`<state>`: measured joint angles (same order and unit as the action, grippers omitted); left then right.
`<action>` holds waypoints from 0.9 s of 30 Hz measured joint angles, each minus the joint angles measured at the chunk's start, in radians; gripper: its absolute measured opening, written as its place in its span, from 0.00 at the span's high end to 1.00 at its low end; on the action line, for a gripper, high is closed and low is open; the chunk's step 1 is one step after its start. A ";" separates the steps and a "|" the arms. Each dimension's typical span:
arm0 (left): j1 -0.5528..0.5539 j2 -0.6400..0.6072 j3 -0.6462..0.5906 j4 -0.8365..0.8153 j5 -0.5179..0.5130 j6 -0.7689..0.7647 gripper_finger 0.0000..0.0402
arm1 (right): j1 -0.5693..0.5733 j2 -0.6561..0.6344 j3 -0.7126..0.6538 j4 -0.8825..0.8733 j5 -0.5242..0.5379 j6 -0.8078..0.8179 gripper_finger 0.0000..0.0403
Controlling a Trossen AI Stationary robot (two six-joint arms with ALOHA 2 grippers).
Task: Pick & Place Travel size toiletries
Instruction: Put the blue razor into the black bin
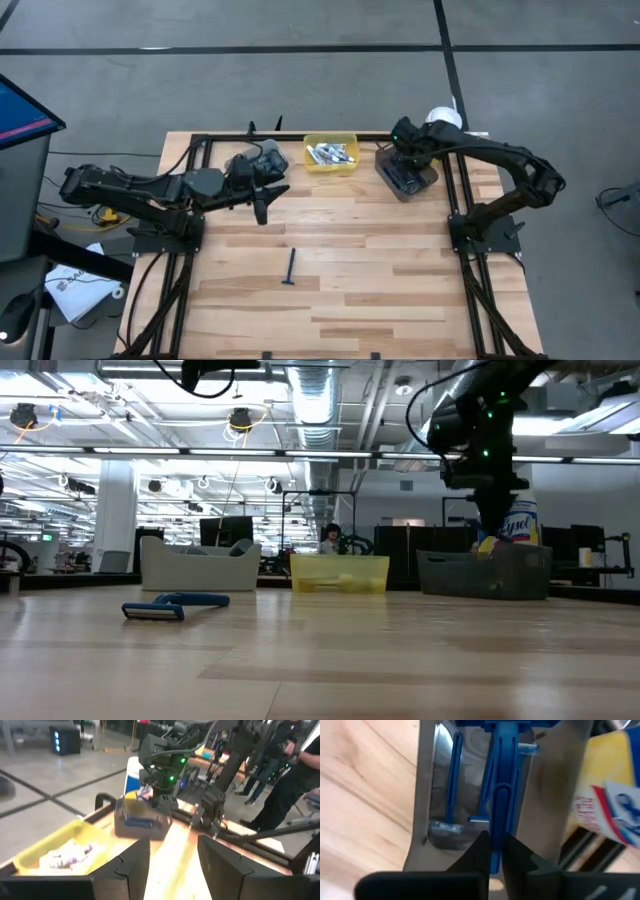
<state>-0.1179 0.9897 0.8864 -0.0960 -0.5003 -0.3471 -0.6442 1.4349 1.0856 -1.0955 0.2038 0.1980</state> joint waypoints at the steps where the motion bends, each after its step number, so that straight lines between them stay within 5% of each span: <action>1: -0.003 0.001 0.000 -0.015 0.000 -0.011 0.60 | 0.004 0.000 -0.021 0.018 0.001 0.010 0.94; 10: -0.084 0.029 -0.084 -0.064 0.001 -0.110 0.58 | 0.008 0.000 -0.060 0.056 0.007 0.013 0.77; 20: -0.190 0.225 -0.118 -0.090 0.012 -0.309 0.47 | 0.034 0.000 -0.060 0.062 0.006 0.003 0.35; 27: -0.253 0.449 -0.118 -0.107 0.046 -0.535 0.50 | 0.056 0.000 -0.060 0.064 0.007 0.004 0.30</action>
<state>-0.3710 1.4390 0.7681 -0.2031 -0.4539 -0.8816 -0.5883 1.4353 1.0254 -1.0313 0.2104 0.2024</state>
